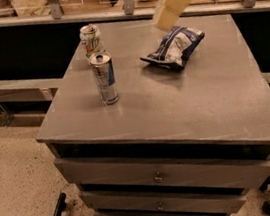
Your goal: Pick redbull can
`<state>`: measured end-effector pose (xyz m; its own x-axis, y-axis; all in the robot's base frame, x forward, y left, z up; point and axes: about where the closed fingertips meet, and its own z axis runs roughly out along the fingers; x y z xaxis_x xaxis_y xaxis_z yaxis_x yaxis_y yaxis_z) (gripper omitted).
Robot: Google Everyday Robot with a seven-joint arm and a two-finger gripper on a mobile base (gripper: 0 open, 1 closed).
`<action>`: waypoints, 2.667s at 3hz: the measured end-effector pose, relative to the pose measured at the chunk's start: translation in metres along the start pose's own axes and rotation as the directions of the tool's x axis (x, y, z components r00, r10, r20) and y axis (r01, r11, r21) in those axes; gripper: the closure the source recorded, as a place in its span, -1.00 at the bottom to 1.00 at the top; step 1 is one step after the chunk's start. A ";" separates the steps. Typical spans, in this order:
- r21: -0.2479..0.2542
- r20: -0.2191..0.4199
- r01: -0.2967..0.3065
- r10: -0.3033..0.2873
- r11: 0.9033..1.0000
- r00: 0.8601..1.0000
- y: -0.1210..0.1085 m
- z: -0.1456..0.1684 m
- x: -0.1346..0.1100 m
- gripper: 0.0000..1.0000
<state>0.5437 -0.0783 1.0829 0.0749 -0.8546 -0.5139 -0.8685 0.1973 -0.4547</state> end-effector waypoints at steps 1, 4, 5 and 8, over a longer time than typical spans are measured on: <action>-0.026 0.189 0.015 -0.009 1.000 0.982 -0.025 0.038 -0.067 -1.00; -0.124 0.279 -0.050 0.084 0.991 0.957 -0.017 0.083 -0.058 -1.00; -0.180 0.372 -0.126 0.186 0.976 0.910 -0.010 0.123 -0.050 -1.00; -0.219 0.539 -0.240 0.322 0.946 0.778 0.004 0.162 -0.034 -1.00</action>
Offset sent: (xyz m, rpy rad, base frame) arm 0.0274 0.0574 0.0151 0.1210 -0.0182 0.0880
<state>0.6169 0.0295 0.9812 0.0425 -0.3423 -0.9386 -0.9466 0.2866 -0.1474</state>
